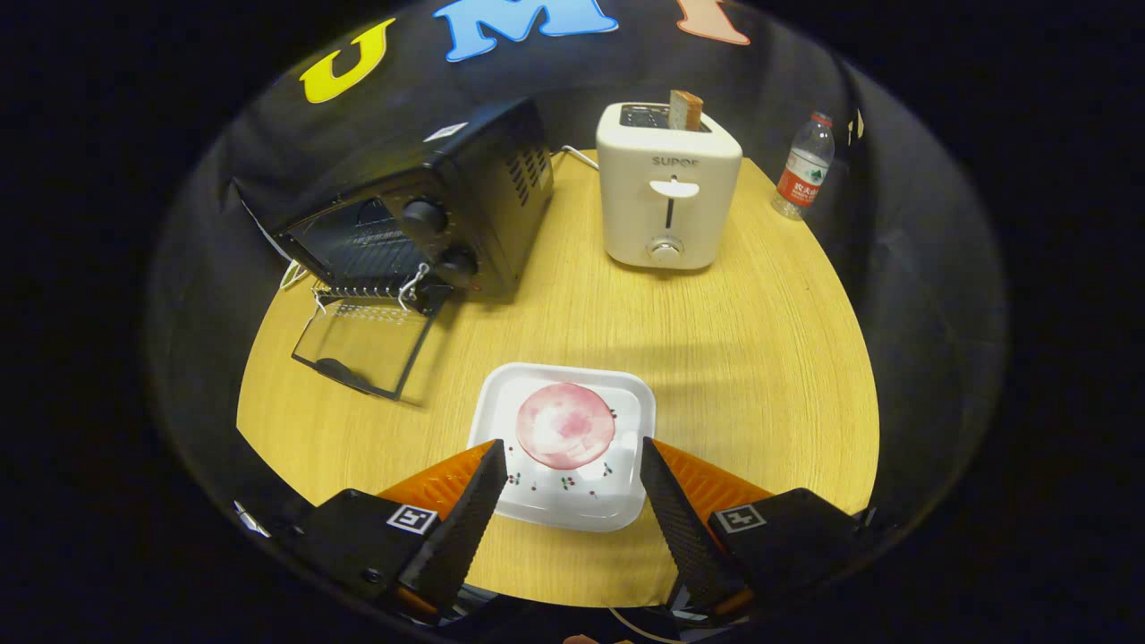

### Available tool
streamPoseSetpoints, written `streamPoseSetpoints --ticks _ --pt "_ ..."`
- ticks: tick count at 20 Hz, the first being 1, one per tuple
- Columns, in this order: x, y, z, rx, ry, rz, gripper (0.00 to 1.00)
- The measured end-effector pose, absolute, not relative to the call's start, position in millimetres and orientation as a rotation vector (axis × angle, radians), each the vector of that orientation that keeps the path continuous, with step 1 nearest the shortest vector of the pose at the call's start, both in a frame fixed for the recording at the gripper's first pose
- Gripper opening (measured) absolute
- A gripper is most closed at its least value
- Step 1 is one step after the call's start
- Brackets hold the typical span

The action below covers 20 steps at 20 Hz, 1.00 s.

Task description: Open the toaster oven, put the food inside, and close the toaster oven door.

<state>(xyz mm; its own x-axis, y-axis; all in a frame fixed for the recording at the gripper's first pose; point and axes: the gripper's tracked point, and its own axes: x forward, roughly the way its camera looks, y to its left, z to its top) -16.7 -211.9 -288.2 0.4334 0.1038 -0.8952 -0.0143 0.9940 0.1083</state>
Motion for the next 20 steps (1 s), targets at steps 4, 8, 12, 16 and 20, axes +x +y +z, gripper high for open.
streamPoseSetpoints --ticks 4,8,12,16,20 --pt "-18.8 -229.1 -317.6 0.073 1.205 0.081 0.97" --pt "-24.6 -228.4 -336.0 0.077 1.268 0.101 0.94" --pt "-24.9 -225.6 -348.8 0.070 1.306 0.118 0.89" --pt "-25.9 -228.6 -358.6 0.098 1.335 0.093 0.75" --pt "-27.2 -240.5 -357.6 0.099 1.354 0.027 0.40"
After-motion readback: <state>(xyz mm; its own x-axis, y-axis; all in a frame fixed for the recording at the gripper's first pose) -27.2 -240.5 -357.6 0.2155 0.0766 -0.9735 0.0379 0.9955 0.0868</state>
